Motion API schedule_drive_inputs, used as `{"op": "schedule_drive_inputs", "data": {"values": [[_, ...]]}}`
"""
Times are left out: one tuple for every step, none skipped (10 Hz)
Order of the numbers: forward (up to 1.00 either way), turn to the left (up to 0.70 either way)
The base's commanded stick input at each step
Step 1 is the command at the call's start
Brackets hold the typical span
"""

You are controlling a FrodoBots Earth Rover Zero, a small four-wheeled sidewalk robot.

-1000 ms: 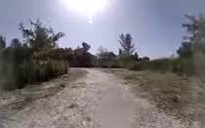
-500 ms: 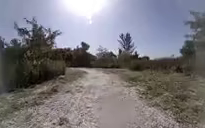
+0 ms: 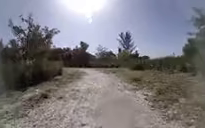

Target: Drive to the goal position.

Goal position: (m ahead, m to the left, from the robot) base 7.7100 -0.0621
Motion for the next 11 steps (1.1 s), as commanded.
{"op": "schedule_drive_inputs", "data": {"values": [[0.70, 0.00], [0.70, 0.00], [0.70, 0.00], [0.70, 0.00], [0.70, 0.00], [0.70, 0.00], [0.70, 0.00], [0.70, 0.00], [0.70, 0.00], [0.70, 0.00], [0.70, 0.00]]}}
